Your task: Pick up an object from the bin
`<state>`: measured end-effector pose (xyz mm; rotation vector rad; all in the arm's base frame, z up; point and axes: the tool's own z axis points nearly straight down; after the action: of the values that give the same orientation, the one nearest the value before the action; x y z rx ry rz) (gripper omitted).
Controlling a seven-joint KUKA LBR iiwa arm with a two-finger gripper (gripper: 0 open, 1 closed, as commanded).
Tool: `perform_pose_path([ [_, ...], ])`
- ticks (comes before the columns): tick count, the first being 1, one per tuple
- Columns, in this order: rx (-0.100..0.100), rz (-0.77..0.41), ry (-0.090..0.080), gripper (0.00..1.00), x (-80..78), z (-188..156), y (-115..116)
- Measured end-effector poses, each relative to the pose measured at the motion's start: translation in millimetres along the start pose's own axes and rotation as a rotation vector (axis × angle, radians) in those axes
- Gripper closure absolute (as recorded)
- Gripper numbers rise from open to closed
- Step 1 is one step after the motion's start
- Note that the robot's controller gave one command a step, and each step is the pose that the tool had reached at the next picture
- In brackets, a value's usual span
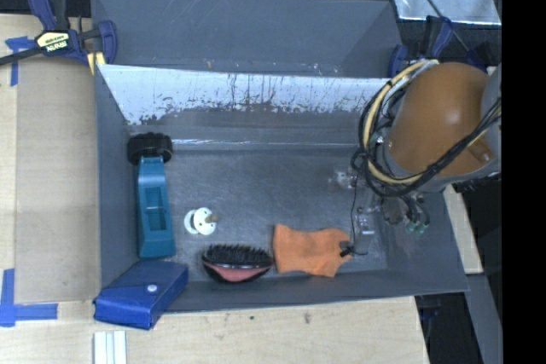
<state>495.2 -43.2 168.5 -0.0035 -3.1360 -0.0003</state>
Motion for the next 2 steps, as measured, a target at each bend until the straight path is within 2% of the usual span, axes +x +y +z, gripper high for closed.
perform_pose_path([
  [1,0.001,-0.002,-0.008,0.0,-1.9,-4.1,0.1],
  [2,0.0,0.031,-0.002,0.0,12.4,43.1,32.9],
])
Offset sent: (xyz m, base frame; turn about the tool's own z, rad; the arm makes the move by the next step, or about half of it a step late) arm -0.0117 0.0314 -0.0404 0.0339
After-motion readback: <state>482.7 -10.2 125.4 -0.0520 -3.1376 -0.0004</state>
